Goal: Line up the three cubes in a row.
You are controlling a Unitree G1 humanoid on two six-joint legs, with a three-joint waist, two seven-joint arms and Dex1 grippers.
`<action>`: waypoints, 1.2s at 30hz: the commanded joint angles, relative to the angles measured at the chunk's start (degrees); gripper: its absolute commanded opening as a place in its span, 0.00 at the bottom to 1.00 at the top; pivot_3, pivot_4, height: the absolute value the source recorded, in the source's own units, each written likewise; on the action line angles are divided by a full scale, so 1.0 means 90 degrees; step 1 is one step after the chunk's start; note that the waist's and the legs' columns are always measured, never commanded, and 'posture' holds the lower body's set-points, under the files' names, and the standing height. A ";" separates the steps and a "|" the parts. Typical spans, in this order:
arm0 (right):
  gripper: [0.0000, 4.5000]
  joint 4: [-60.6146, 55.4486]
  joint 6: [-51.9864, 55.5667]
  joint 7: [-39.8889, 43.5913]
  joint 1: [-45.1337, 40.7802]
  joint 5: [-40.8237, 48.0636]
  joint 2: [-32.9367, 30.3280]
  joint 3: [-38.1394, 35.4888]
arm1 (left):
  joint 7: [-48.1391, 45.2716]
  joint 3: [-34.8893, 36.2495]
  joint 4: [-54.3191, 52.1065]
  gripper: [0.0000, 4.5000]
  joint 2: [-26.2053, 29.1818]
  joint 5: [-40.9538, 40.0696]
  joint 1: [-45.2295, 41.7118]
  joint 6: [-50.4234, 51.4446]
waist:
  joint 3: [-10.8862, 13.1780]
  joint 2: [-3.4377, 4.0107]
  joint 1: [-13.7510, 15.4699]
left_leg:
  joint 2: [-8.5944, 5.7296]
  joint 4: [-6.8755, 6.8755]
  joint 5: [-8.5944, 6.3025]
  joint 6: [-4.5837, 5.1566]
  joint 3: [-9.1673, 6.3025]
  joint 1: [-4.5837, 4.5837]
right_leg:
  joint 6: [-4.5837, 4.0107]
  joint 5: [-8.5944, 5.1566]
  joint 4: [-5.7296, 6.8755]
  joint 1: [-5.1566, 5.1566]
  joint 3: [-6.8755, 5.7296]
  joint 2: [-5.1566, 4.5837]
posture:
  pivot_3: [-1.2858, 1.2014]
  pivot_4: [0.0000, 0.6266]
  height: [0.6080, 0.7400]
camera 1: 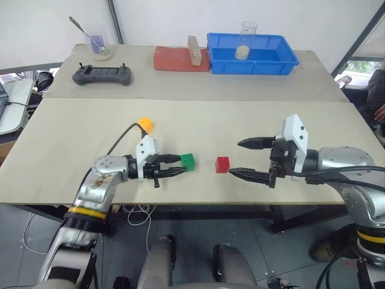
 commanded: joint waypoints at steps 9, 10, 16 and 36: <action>1.00 -0.0432 -0.0016 -0.0248 0.0318 0.0169 -0.0224 -0.0450 | -0.0634 -0.0004 0.2410 0.28 -0.0608 0.0686 -0.1057 -0.1896 | 0.0001 -0.0002 -0.0013 | 0.0003 0.0001 0.0013 0.0022 -0.0004 -0.0001 | 0.0031 0.0016 0.0005 -0.0002 0.0002 0.0005 | 0.52 0.24 1.00; 1.00 -0.0458 0.0000 -0.0268 0.0327 0.0189 -0.0232 -0.0459 | -0.0646 0.0021 0.2545 0.28 -0.0626 0.0709 -0.1122 -0.1972 | 0.0001 -0.0002 -0.0013 | 0.0002 0.0001 0.0013 0.0022 -0.0004 -0.0001 | 0.0032 0.0016 0.0005 -0.0002 0.0003 0.0003 | 0.52 0.24 1.00; 1.00 -0.0523 0.0058 -0.0344 0.0317 0.0261 -0.0260 -0.0440 | -0.0689 0.0133 0.3015 0.28 -0.0670 0.0792 -0.1373 -0.2221 | 0.0001 -0.0002 -0.0013 | 0.0002 0.0003 0.0013 0.0022 -0.0004 -0.0001 | 0.0034 0.0017 0.0006 0.0000 0.0003 0.0004 | 0.52 0.24 1.00; 1.00 -0.0277 0.0189 -0.0686 -0.0726 0.0259 0.0391 0.0243 | 0.1824 0.1897 -0.1086 0.99 -0.0220 -0.0066 0.0433 0.0309 | 0.0002 -0.0002 -0.0173 | 0.0011 0.0003 0.0014 0.0024 -0.0012 0.0002 | 0.0033 0.0016 0.0021 -0.0002 0.0007 0.0010 | 0.52 0.24 1.00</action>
